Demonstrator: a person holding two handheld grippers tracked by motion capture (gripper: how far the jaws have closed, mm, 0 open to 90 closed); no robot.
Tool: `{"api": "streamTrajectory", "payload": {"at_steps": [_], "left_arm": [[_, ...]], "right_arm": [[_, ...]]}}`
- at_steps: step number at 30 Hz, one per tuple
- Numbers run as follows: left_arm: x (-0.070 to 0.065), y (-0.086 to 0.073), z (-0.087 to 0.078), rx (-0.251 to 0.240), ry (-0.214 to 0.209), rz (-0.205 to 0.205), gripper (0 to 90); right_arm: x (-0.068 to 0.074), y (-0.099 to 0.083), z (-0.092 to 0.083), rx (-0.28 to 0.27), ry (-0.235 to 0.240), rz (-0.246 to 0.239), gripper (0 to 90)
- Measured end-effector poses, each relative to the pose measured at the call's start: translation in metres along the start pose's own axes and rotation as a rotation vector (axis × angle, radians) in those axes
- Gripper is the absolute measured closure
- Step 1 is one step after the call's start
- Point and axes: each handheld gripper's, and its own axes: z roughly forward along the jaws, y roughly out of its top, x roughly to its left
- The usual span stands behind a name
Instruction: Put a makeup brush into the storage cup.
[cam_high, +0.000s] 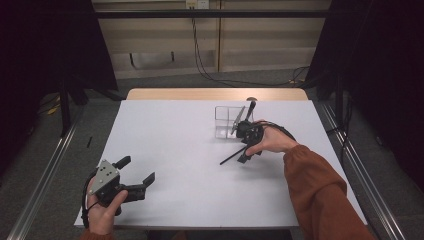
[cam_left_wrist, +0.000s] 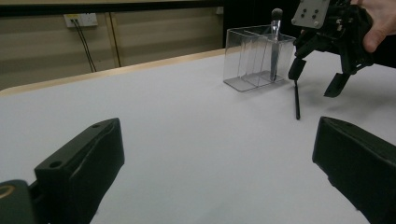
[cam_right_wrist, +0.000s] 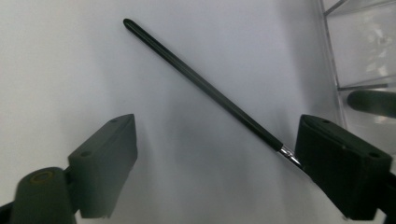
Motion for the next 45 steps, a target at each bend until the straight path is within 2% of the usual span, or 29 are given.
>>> {"api": "streamTrajectory", "payload": {"at_steps": [10, 17, 21, 25, 27, 30, 32, 33, 39, 45], "left_arm": [[-0.001, 0.000, 0.001, 0.000, -0.005, -0.006, 2.3], [-0.001, 0.000, 0.001, 0.005, -0.010, -0.004, 2.3], [0.000, -0.001, 0.001, 0.008, -0.011, -0.002, 2.3], [0.000, -0.001, 0.001, 0.009, -0.013, 0.000, 2.3], [0.000, -0.001, 0.002, 0.009, -0.014, 0.002, 2.3], [-0.001, -0.001, 0.001, 0.008, -0.013, 0.000, 2.3], [-0.001, -0.001, 0.001, 0.010, -0.013, -0.001, 2.3], [-0.001, -0.001, 0.001, 0.010, -0.012, -0.001, 2.3], [-0.001, -0.001, 0.000, 0.009, -0.012, 0.001, 2.3], [-0.001, -0.001, 0.001, 0.011, -0.014, 0.000, 2.3]], "right_arm": [[-0.002, 0.004, 0.006, 0.009, 0.005, -0.035, 20.2], [-0.005, 0.004, 0.012, 0.032, 0.014, -0.044, 22.2], [-0.007, 0.004, 0.012, 0.034, 0.018, -0.043, 26.3], [-0.009, 0.002, 0.010, 0.053, 0.013, -0.041, 29.1], [-0.009, 0.003, 0.011, 0.068, 0.007, -0.056, 29.4], [-0.008, 0.004, 0.011, 0.085, -0.008, -0.065, 33.9], [-0.010, 0.004, 0.009, 0.086, -0.027, -0.071, 44.1], [-0.011, 0.003, 0.009, 0.081, -0.030, -0.066, 46.1], [-0.010, 0.007, 0.009, 0.114, -0.041, -0.091, 49.1], [-0.011, 0.005, 0.008, 0.112, -0.032, -0.091, 59.0]]}}
